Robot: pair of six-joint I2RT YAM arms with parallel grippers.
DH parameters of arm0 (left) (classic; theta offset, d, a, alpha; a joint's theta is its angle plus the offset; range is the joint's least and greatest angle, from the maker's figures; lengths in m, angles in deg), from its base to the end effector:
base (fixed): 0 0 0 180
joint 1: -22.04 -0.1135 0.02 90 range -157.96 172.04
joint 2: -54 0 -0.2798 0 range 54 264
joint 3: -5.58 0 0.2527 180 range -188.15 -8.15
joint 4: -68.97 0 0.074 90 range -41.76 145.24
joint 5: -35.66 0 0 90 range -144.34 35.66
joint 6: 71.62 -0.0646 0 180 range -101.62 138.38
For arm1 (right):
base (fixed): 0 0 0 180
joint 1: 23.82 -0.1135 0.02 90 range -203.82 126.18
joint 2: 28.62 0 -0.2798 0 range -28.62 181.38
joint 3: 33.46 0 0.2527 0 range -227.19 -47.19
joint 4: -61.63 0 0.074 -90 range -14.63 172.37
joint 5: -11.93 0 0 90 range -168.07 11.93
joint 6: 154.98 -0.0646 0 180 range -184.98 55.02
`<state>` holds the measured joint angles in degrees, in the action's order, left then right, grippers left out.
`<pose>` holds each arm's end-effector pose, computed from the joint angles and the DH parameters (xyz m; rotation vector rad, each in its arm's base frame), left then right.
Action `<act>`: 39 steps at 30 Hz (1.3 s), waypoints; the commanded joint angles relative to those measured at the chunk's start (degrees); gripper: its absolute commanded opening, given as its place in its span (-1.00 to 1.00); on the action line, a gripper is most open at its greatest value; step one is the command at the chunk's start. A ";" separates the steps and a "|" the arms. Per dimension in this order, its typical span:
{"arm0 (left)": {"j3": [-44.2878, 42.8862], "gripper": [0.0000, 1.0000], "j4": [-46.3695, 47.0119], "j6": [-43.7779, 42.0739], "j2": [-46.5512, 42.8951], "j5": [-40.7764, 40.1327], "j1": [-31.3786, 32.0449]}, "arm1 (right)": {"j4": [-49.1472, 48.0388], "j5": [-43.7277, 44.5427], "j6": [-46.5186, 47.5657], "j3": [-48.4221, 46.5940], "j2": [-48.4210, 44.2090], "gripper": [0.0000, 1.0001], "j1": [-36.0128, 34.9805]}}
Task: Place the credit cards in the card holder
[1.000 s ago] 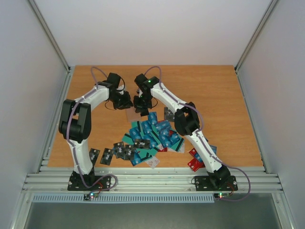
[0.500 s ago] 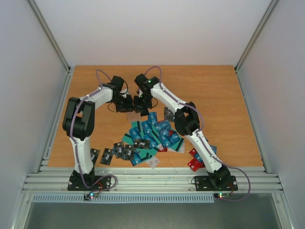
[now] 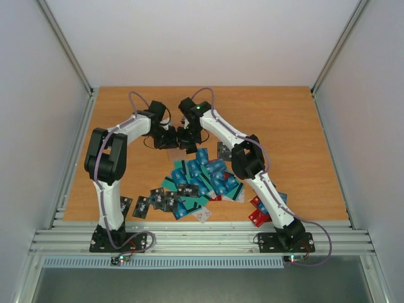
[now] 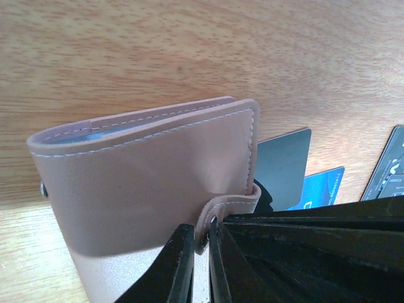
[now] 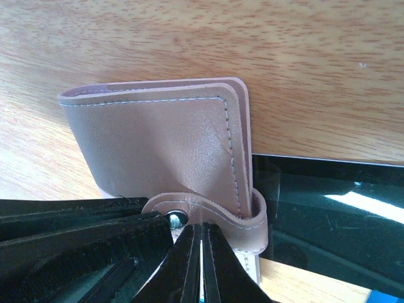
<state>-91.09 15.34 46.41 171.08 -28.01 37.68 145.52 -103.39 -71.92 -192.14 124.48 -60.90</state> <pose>0.3972 -0.1409 0.1477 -0.2223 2.9449 -0.7948 0.4204 0.3524 0.1350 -0.8549 2.9069 0.7471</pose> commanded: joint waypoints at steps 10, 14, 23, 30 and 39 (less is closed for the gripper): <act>-3.11 -0.77 -0.09 -1.68 2.25 -1.73 0.73 | 5.88 1.32 0.79 3.26 3.28 -0.91 -1.58; -3.02 -0.88 -0.08 -1.77 2.28 -1.78 1.05 | 5.90 1.34 0.87 3.26 3.34 -0.91 -1.46; -2.70 -0.92 -0.59 -1.93 2.54 -1.63 1.41 | 5.71 1.23 0.79 3.19 3.16 -0.91 -1.22; -2.52 -0.95 -1.05 -2.62 2.94 -1.35 1.75 | 5.10 0.73 0.30 3.24 1.86 -0.91 -0.56; -0.53 -0.99 -0.82 -2.98 2.40 -1.58 1.71 | -0.18 -3.65 -1.68 6.05 -2.18 -0.90 1.27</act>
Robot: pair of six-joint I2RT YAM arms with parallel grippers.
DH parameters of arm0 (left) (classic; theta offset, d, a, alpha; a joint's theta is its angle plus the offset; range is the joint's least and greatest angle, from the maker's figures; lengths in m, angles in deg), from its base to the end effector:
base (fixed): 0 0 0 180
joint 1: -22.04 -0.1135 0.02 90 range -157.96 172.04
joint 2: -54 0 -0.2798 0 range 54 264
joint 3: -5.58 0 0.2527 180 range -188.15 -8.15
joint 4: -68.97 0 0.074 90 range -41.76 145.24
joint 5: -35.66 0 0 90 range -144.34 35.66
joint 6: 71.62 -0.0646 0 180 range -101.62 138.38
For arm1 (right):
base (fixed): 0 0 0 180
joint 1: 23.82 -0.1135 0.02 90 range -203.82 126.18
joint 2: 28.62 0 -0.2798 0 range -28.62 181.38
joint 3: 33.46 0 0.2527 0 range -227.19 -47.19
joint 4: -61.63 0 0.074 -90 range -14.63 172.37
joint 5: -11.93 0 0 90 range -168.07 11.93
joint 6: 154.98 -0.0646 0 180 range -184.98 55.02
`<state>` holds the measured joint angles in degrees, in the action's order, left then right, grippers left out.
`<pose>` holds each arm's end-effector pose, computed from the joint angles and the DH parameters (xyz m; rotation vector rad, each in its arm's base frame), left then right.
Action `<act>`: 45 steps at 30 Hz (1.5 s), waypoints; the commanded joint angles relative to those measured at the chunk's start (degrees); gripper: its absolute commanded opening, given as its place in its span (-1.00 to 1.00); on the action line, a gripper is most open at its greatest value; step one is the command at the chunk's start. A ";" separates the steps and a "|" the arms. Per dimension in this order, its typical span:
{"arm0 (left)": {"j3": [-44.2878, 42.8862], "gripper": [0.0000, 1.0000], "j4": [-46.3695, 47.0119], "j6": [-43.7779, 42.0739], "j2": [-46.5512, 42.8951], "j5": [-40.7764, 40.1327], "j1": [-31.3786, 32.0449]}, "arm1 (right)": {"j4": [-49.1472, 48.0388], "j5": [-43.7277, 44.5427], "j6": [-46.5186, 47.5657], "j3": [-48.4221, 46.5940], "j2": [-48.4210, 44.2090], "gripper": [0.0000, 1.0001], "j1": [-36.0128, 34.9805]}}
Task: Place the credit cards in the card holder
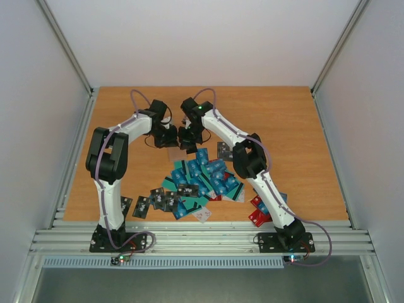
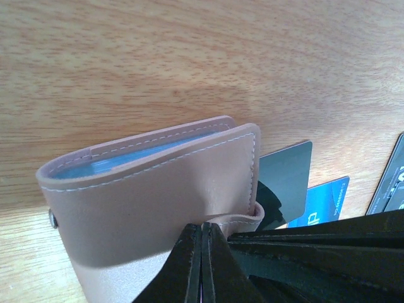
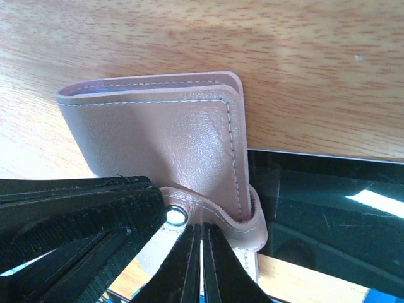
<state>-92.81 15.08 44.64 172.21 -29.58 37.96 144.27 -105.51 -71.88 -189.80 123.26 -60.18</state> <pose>0.4034 -0.1432 0.1470 -0.1729 2.9360 -0.7534 0.4217 0.3474 0.1365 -0.8428 2.9053 0.8017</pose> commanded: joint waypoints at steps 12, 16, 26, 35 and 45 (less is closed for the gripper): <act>2.26 -1.00 -0.37 -1.64 1.04 -0.45 1.45 | -3.64 -7.62 -3.96 4.35 -2.58 -0.88 2.07; 2.93 -1.00 -0.31 -1.96 0.83 -0.67 1.40 | -4.49 -8.13 -4.48 4.35 -2.47 -0.87 1.99; 3.93 -0.99 0.36 -2.18 0.88 -0.54 1.39 | -5.68 -9.34 -5.58 4.37 -2.05 -0.87 2.18; 4.65 -0.99 0.81 -2.27 0.89 -0.58 1.42 | -5.25 -7.21 -6.10 4.09 -1.67 -0.86 2.19; 6.29 -0.99 2.15 -2.18 0.70 0.52 1.42 | -3.14 -3.82 -5.94 3.65 -0.18 -0.87 2.17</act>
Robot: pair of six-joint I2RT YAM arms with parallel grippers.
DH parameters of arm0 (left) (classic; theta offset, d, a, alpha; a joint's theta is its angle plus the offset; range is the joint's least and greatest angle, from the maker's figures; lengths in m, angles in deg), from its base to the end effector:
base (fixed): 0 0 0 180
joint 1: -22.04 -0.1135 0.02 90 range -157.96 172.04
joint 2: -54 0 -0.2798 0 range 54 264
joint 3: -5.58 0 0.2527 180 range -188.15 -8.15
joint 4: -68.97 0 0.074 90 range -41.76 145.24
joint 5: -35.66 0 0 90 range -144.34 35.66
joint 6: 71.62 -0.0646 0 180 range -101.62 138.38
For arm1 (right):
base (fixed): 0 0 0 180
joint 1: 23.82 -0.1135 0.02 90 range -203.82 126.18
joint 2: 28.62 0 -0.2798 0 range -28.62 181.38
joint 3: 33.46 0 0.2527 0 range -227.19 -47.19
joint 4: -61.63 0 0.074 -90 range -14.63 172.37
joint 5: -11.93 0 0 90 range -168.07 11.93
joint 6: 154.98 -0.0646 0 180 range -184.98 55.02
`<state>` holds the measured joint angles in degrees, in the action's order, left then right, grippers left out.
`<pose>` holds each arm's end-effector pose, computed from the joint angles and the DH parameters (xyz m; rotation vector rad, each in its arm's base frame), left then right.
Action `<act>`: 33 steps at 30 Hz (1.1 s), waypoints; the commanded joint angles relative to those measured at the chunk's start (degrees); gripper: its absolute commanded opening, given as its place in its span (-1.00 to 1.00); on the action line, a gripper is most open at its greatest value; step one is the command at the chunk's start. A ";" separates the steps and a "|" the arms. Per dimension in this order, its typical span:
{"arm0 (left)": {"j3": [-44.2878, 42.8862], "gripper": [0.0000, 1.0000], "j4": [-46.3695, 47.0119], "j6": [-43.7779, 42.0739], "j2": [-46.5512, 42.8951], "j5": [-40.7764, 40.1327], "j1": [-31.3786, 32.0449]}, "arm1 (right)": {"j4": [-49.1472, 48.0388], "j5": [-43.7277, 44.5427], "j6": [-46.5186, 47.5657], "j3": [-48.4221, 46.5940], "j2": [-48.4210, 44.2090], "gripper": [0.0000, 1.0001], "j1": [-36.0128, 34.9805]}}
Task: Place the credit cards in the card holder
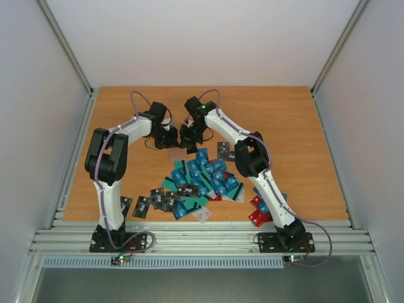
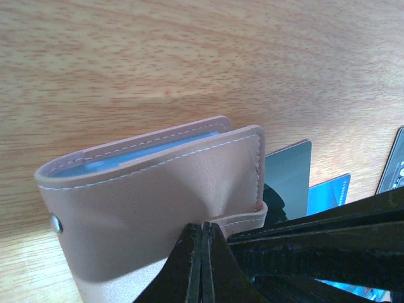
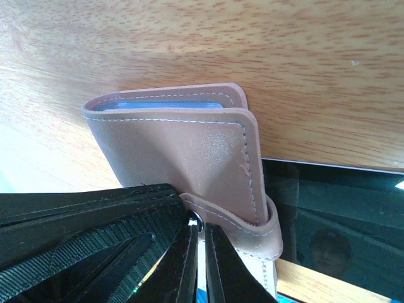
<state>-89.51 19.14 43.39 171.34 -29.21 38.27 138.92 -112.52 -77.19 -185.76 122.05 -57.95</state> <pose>0.3986 -0.1446 0.1403 -0.1207 2.9062 -0.7678 0.4332 0.3377 0.1344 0.6775 -2.8898 -0.9922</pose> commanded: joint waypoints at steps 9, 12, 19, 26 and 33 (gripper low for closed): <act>5.23 -0.99 -0.86 -1.06 1.05 0.71 1.41 | 3.70 4.39 -0.47 -0.91 1.51 -0.87 -0.14; 5.75 -0.99 -0.89 -1.48 1.15 0.59 1.65 | 4.22 5.09 -0.45 -0.92 1.70 -0.87 -0.22; 6.65 -0.99 -2.17 -2.37 0.90 -1.87 2.21 | 8.83 8.83 -0.02 -3.61 4.51 -0.88 -0.97; 10.60 -0.99 -1.23 -2.69 1.11 -3.15 2.30 | 10.50 11.35 -0.51 -4.80 6.82 -0.88 -2.29; 14.49 -1.00 0.61 -2.39 1.05 -2.88 2.76 | 13.12 14.75 -0.15 -4.03 7.01 -0.90 -2.72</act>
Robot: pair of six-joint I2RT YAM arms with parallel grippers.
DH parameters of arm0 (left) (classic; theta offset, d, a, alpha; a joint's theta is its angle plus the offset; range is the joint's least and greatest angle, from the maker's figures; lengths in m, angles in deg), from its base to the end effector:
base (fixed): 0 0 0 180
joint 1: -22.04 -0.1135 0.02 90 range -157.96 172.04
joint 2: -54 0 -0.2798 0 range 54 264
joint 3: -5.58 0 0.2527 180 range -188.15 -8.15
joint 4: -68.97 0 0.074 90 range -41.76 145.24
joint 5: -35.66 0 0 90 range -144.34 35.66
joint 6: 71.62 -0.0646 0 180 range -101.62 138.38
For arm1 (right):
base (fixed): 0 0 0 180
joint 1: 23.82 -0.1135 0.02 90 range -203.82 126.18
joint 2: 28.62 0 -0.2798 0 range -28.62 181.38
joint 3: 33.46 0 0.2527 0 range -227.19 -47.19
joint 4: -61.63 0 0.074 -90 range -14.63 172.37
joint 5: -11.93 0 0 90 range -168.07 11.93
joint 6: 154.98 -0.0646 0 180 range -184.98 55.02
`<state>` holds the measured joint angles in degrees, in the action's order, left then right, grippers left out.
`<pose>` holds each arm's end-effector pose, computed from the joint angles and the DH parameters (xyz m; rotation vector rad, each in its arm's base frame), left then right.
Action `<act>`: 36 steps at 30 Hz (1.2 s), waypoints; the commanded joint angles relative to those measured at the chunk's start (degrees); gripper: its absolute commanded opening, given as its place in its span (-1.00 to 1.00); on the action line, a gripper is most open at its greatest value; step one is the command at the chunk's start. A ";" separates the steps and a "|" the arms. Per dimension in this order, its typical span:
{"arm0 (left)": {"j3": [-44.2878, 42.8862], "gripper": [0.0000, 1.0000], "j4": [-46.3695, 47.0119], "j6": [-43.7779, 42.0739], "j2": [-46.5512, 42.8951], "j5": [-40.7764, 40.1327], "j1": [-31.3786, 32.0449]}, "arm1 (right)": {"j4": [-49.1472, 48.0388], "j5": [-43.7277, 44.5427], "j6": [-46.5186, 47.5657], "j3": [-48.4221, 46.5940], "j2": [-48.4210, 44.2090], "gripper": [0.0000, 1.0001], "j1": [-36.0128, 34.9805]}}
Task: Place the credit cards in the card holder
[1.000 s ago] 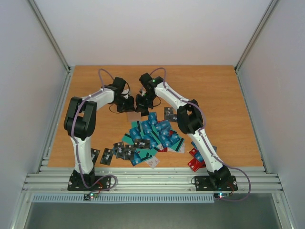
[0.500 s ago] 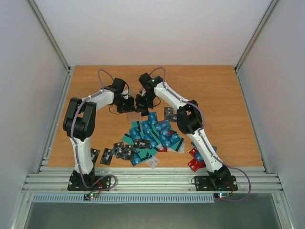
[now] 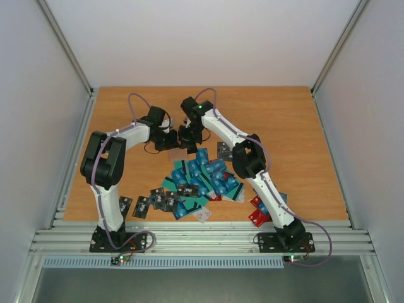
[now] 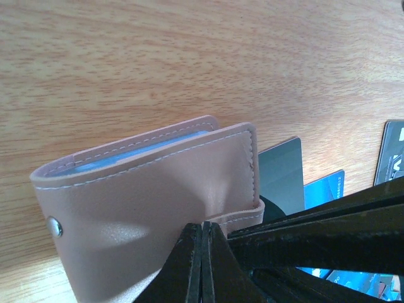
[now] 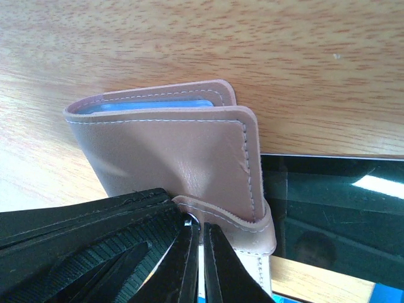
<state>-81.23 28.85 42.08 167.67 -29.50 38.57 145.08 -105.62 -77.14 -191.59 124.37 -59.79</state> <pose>0.3850 -0.1426 0.1335 -0.0500 2.8140 -0.7783 0.4256 0.3458 0.1347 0.6979 -2.9426 -0.8030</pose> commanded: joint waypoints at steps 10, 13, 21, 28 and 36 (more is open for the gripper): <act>9.47 -0.99 -9.12 0.34 4.02 -7.05 5.07 | 5.88 10.61 1.13 9.11 2.18 -0.92 -2.06; 11.29 -1.00 -8.39 0.96 3.66 -7.35 5.41 | 4.88 11.25 1.02 12.06 1.14 -0.92 -2.13; 12.14 -0.99 -7.59 1.63 4.91 -7.21 6.98 | 3.04 11.04 1.06 12.72 0.61 -0.92 -2.14; 12.31 -0.99 -10.16 1.32 5.01 -12.06 7.99 | 0.18 5.41 1.27 13.19 -3.65 -0.92 -0.75; 13.52 -0.99 -6.52 2.50 3.98 -10.76 7.99 | -5.97 -4.33 -0.96 13.81 -8.56 -0.89 1.85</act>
<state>-74.24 37.11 44.59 164.17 -39.75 43.34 138.33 -106.58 -76.66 -177.93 117.12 -58.70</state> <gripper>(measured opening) 0.015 0.055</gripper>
